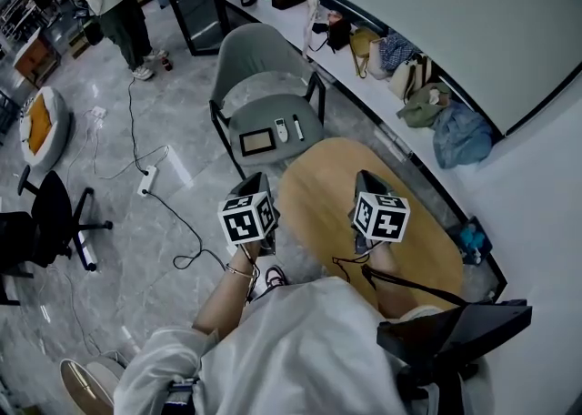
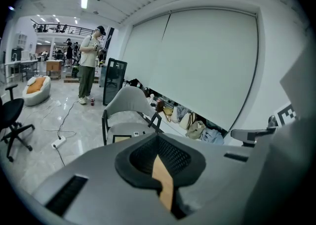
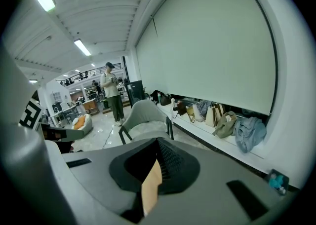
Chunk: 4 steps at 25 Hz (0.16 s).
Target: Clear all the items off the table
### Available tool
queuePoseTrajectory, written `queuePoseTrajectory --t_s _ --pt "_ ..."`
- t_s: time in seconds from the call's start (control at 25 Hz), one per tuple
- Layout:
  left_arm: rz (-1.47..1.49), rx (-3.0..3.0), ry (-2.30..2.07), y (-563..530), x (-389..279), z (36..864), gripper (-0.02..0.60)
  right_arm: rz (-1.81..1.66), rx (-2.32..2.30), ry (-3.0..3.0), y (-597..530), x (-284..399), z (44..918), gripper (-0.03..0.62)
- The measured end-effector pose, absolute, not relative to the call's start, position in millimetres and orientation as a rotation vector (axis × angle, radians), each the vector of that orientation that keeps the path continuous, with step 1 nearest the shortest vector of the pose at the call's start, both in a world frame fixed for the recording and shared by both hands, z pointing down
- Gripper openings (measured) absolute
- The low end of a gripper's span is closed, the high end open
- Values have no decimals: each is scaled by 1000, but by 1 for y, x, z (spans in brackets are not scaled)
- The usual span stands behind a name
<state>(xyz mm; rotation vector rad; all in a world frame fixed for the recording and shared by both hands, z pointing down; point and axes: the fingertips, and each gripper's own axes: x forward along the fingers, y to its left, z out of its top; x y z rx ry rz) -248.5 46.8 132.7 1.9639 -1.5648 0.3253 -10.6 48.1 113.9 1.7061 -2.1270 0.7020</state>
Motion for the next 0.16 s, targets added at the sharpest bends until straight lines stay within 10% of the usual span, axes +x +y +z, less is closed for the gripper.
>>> queuePoseTrajectory --t_s 0.16 --pt "329 1962 -1561 56 -249 133 8 720 1704 -2117 60 -11 118 23"
